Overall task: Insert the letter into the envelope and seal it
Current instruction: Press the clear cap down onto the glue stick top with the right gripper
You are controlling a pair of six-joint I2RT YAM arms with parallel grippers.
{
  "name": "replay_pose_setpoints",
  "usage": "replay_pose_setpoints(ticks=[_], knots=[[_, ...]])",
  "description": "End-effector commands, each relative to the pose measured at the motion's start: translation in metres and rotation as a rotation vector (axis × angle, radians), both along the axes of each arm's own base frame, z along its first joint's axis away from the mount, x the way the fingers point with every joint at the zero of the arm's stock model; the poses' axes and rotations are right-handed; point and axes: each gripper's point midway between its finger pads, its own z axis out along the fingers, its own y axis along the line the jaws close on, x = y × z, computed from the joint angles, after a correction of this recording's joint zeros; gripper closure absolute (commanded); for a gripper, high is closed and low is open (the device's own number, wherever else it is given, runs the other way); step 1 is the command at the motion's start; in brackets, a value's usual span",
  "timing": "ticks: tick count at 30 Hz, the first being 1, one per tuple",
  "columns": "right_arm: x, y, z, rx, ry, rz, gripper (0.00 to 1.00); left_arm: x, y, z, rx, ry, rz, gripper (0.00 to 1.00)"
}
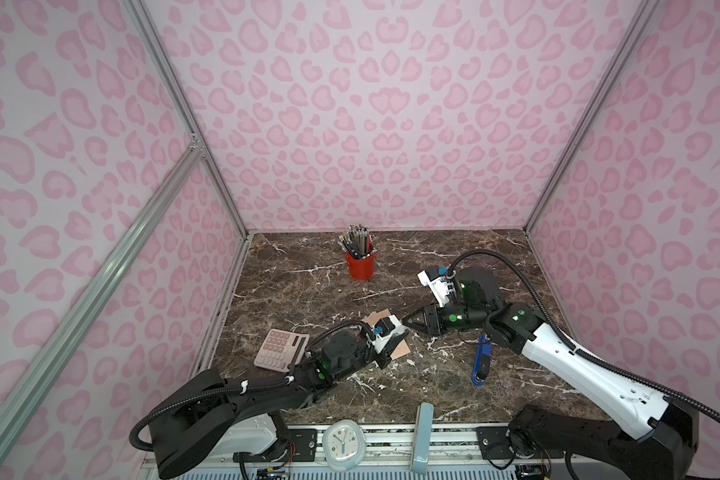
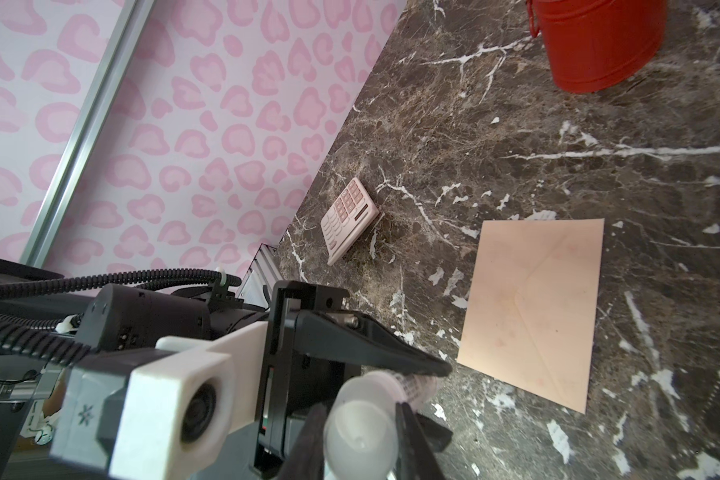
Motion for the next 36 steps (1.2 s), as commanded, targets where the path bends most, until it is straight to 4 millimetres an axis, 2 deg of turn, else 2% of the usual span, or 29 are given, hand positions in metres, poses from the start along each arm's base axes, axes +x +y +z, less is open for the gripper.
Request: replay_pose_setpoints(ticks=[1, 7, 12, 25, 32, 36], knots=[[-0.009, 0.016, 0.015, 0.065, -0.014, 0.077, 0.73, -0.006, -0.008, 0.014, -0.037, -0.031, -0.044, 0.96], [-0.016, 0.022, 0.010, 0.034, -0.015, 0.102, 0.74, -0.004, -0.007, 0.020, -0.052, -0.043, -0.034, 0.96], [-0.018, 0.018, 0.008, 0.017, -0.020, 0.097, 0.74, -0.002, -0.002, 0.027, -0.076, -0.060, -0.006, 0.96], [-0.020, 0.007, 0.003, -0.032, -0.047, 0.079, 0.75, -0.001, 0.002, 0.029, -0.080, -0.061, 0.011, 0.96], [-0.009, 0.004, 0.018, -0.004, -0.088, 0.042, 0.75, -0.002, 0.002, 0.022, -0.067, -0.046, 0.008, 0.96], [0.008, -0.013, 0.018, -0.036, -0.115, -0.031, 0.75, 0.001, 0.011, 0.012, -0.055, -0.036, 0.049, 0.96]])
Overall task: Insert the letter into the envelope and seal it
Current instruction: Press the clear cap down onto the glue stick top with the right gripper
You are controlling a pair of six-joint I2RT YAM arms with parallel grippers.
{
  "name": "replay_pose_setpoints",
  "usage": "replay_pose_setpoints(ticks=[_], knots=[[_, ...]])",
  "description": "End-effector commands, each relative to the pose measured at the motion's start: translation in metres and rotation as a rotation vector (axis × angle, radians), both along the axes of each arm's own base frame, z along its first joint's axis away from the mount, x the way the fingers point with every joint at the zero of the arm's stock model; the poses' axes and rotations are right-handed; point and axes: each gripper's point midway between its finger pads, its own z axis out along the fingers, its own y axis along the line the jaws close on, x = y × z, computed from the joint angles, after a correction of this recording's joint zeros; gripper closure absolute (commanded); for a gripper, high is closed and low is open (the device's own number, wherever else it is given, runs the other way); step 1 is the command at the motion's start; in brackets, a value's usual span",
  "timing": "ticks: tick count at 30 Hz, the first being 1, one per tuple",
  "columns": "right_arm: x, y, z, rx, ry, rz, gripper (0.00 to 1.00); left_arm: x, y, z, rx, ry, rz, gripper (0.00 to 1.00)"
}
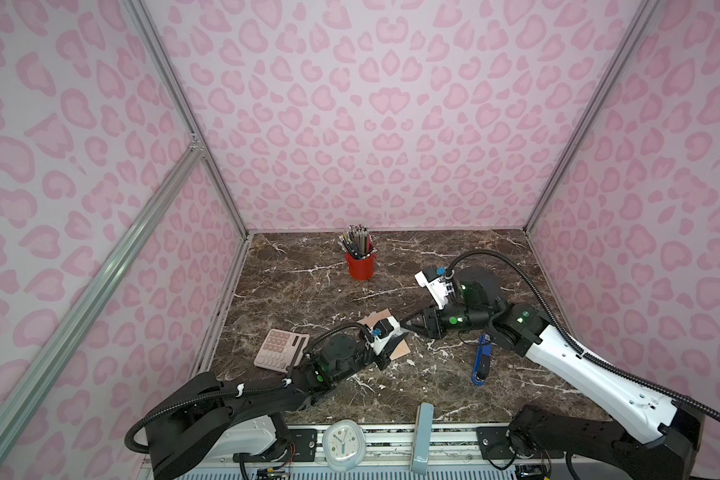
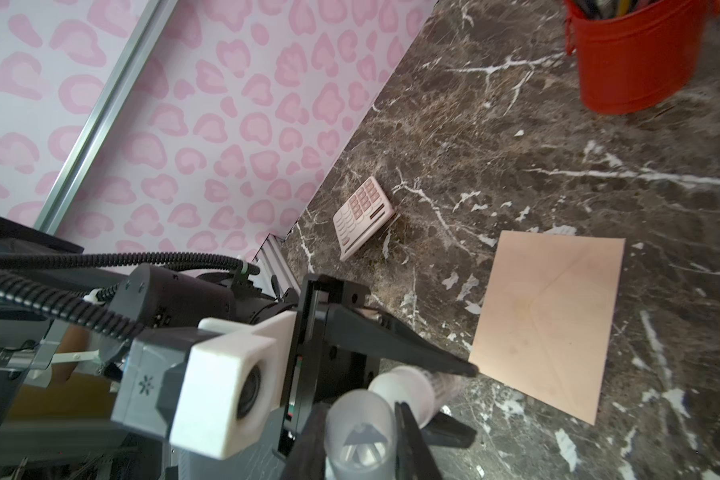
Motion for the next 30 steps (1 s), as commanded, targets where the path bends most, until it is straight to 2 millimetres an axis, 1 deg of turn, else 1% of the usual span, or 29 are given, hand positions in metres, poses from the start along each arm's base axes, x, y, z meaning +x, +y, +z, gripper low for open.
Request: replay_pose_setpoints(ticks=[1, 4, 5, 7, 9, 12, 18, 22, 25, 30], knots=[[0.017, -0.016, -0.006, -0.051, -0.037, -0.074, 0.75, 0.004, 0.008, 0.008, -0.042, -0.024, 0.046, 0.96], [0.035, -0.037, -0.028, -0.121, -0.040, -0.164, 0.75, 0.004, 0.017, 0.007, -0.045, -0.027, 0.071, 0.96], [0.039, -0.040, -0.036, -0.136, -0.035, -0.180, 0.75, 0.003, 0.019, 0.006, -0.043, -0.026, 0.072, 0.96], [0.042, -0.040, -0.043, -0.138, -0.033, -0.192, 0.75, 0.002, 0.020, 0.006, -0.038, -0.019, 0.069, 0.96], [0.043, -0.034, -0.040, -0.109, -0.039, -0.190, 0.75, 0.000, 0.018, 0.004, -0.025, -0.008, 0.051, 0.96], [0.045, -0.027, -0.027, -0.050, -0.068, -0.199, 0.75, -0.002, 0.012, 0.002, -0.019, 0.010, 0.021, 0.96], [0.050, -0.020, -0.008, 0.054, -0.050, -0.246, 0.74, -0.003, -0.003, 0.005, -0.031, 0.033, -0.026, 0.96], [0.048, -0.011, 0.005, 0.115, -0.053, -0.258, 0.74, -0.001, -0.011, 0.008, -0.038, 0.033, -0.042, 0.96], [0.046, -0.005, 0.009, 0.138, -0.048, -0.254, 0.74, 0.002, -0.016, 0.011, -0.048, 0.029, -0.045, 0.96], [0.041, -0.002, 0.004, 0.129, -0.040, -0.239, 0.74, 0.005, -0.018, 0.016, -0.057, 0.020, -0.039, 0.96]])
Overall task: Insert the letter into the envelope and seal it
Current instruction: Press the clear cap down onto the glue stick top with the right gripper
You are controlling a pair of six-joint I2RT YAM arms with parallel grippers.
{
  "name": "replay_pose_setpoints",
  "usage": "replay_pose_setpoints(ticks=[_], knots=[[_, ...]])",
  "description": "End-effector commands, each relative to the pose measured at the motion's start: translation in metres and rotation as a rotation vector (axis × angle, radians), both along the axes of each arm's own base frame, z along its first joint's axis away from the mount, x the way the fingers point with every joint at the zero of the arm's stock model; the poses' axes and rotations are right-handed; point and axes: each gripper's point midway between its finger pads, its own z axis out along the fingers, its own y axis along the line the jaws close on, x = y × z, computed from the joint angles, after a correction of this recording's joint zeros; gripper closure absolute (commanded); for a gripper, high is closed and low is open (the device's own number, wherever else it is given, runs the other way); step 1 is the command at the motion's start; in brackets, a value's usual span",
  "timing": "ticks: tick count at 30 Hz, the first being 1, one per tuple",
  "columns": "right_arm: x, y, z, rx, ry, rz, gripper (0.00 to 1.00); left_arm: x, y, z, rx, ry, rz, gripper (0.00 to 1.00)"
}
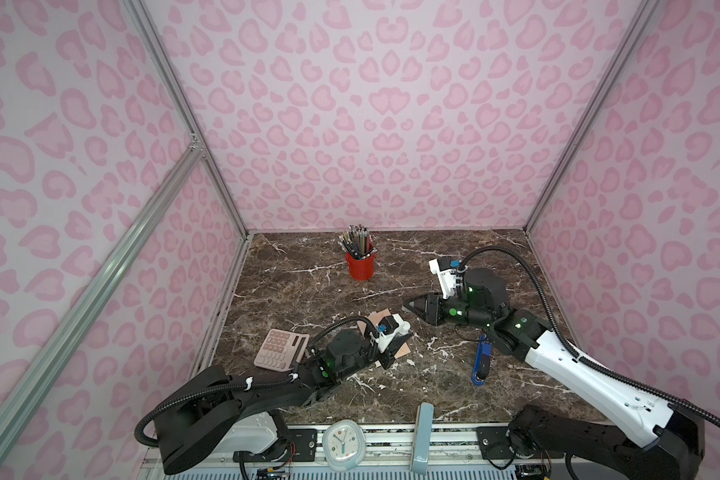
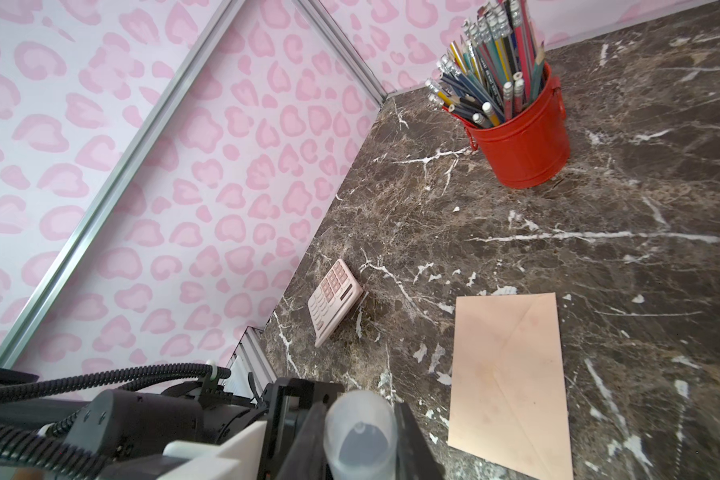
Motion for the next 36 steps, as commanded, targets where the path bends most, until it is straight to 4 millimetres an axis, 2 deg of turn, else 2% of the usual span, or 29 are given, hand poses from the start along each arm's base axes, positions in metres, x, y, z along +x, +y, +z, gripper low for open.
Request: replay_pose_setpoints(ticks=[1, 18, 36], knots=[[0.001, 0.001, 0.000, 0.014, -0.003, -0.008, 0.74, 0.003, -0.002, 0.018, -0.057, -0.030, -0.002, 0.96], [-0.011, 0.003, -0.011, -0.016, 0.018, 0.043, 0.74, 0.011, -0.004, 0.021, -0.053, -0.023, -0.004, 0.96], [-0.025, 0.005, -0.018, -0.053, 0.015, 0.097, 0.74, 0.019, 0.004, 0.024, -0.074, -0.010, 0.026, 0.96]])
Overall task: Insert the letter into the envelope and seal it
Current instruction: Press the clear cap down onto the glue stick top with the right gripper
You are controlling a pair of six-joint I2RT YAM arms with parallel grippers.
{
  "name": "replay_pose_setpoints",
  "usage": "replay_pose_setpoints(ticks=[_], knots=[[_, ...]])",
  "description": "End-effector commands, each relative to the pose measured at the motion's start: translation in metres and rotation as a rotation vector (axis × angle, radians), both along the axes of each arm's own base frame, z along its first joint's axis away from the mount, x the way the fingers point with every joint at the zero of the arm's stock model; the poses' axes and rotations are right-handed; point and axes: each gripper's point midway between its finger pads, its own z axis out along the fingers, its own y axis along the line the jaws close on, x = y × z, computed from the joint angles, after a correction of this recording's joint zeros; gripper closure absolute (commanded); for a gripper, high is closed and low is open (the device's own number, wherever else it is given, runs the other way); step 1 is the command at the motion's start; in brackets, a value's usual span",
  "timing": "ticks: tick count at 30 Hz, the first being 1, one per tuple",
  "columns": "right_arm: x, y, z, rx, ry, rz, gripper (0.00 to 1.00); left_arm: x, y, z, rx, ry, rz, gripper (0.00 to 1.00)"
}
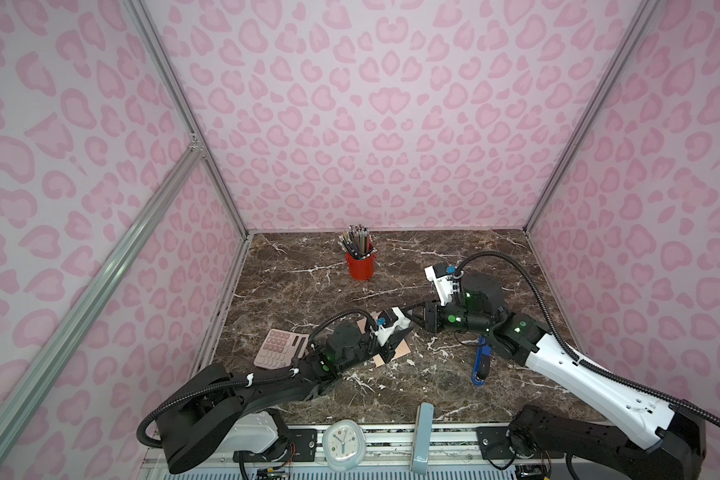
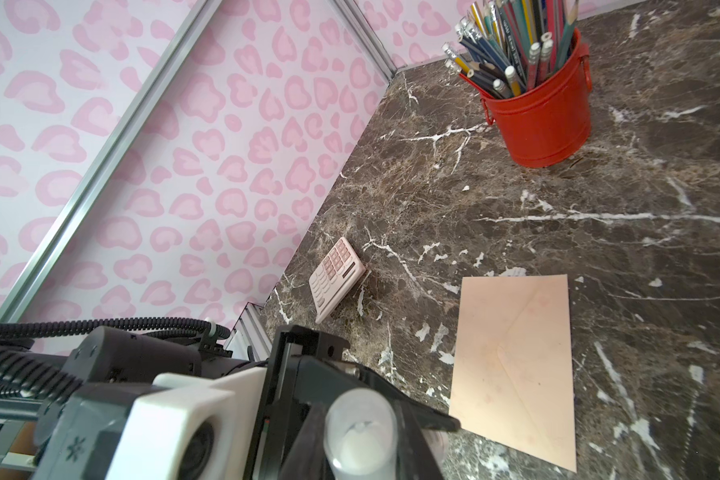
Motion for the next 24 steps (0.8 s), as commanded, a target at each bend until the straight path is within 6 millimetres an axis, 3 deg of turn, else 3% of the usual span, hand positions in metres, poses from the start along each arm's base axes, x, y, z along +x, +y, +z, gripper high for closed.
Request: replay_pose_setpoints(ticks=[1, 24], knots=[[-0.009, 0.001, -0.008, -0.020, 0.009, 0.038, 0.74, 0.006, 0.003, 0.016, -0.056, -0.016, 0.028, 0.96], [-0.020, 0.005, -0.022, -0.083, -0.073, 0.054, 0.75, 0.008, 0.005, 0.037, -0.123, -0.005, 0.012, 0.96]])
